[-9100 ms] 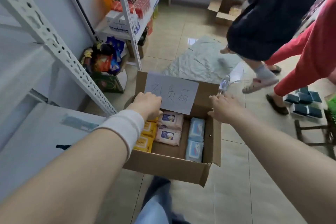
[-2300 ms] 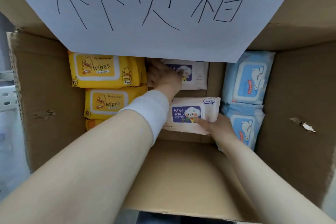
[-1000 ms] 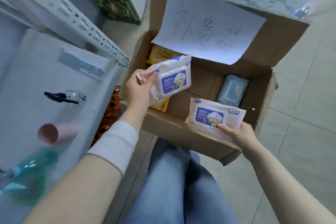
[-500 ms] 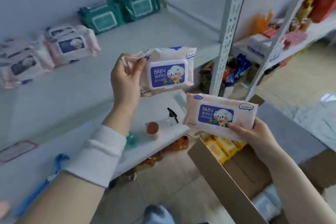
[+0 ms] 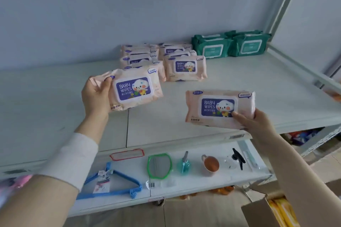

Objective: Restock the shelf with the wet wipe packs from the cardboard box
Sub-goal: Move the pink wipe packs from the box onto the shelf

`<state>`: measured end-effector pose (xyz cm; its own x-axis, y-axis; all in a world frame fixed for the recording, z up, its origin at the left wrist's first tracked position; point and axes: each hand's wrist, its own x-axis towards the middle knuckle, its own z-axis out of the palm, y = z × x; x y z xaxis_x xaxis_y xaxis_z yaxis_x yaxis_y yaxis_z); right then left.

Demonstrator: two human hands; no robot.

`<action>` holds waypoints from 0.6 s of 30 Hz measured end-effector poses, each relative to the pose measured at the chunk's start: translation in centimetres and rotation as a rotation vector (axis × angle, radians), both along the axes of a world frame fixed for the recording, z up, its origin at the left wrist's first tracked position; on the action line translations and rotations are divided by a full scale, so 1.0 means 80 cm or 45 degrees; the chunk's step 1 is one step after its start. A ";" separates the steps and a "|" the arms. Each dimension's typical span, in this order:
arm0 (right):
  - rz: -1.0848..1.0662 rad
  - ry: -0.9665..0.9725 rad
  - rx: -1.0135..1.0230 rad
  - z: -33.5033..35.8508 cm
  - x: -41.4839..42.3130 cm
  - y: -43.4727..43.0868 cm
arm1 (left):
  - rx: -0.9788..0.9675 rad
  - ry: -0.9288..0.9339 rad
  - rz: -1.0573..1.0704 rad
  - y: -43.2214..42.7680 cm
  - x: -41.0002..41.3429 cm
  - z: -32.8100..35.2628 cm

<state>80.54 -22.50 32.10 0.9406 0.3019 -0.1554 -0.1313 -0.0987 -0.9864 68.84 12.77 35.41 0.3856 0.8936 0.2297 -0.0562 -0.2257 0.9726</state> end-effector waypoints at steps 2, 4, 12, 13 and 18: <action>-0.038 -0.020 -0.039 -0.004 0.021 0.025 | -0.072 0.029 -0.014 0.025 0.014 -0.012; -0.021 -0.023 -0.050 -0.005 0.046 0.048 | -0.139 0.023 -0.052 0.037 0.035 -0.023; 0.082 -0.012 -0.083 -0.013 0.166 0.139 | -0.227 0.158 -0.058 0.068 0.129 -0.059; 0.048 -0.041 -0.126 -0.017 0.174 0.149 | -0.209 0.193 -0.031 0.071 0.136 -0.062; -0.131 -0.279 -0.650 -0.036 0.197 0.173 | 0.034 0.482 0.115 0.077 0.158 -0.064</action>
